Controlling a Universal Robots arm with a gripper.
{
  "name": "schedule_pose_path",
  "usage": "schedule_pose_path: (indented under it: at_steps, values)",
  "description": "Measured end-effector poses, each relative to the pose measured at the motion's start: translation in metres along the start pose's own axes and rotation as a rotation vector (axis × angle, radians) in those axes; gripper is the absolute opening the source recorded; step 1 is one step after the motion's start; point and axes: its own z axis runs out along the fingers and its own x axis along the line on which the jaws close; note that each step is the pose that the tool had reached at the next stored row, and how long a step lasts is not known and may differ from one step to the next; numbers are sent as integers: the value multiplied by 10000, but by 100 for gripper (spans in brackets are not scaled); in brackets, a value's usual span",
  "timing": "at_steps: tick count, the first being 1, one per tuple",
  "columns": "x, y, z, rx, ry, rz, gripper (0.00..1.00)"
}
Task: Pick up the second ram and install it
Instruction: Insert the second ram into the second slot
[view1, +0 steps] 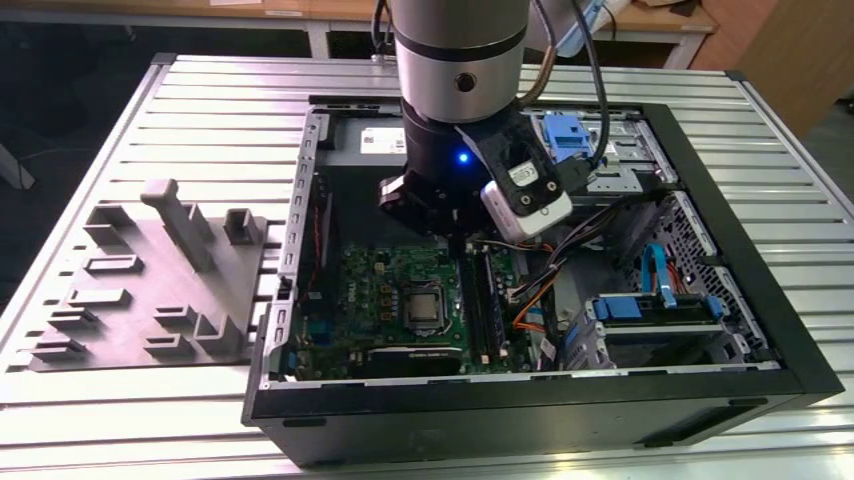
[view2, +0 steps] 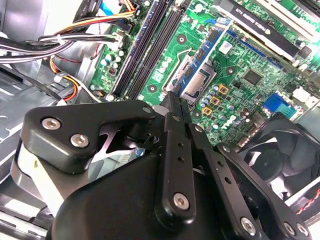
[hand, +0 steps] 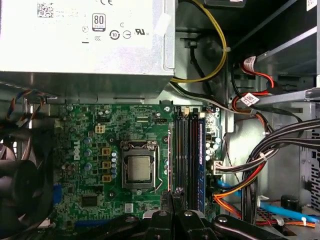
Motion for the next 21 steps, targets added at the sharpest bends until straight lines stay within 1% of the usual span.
schedule_pose_path:
  at_steps: [9, 12, 13, 17, 19, 21]
  values:
    - [-6, 1, 3, -3, -1, 11, 11]
    - [-25, 2, 7, -6, -1, 9, 11]
    - [-45, 3, 10, -11, -1, -1, 11]
    - [-76, 3, 18, -26, 0, -82, 11]
    - [-88, 3, 20, -49, 1, -135, 11]
    - [-99, 4, 23, -91, 2, -204, 11]
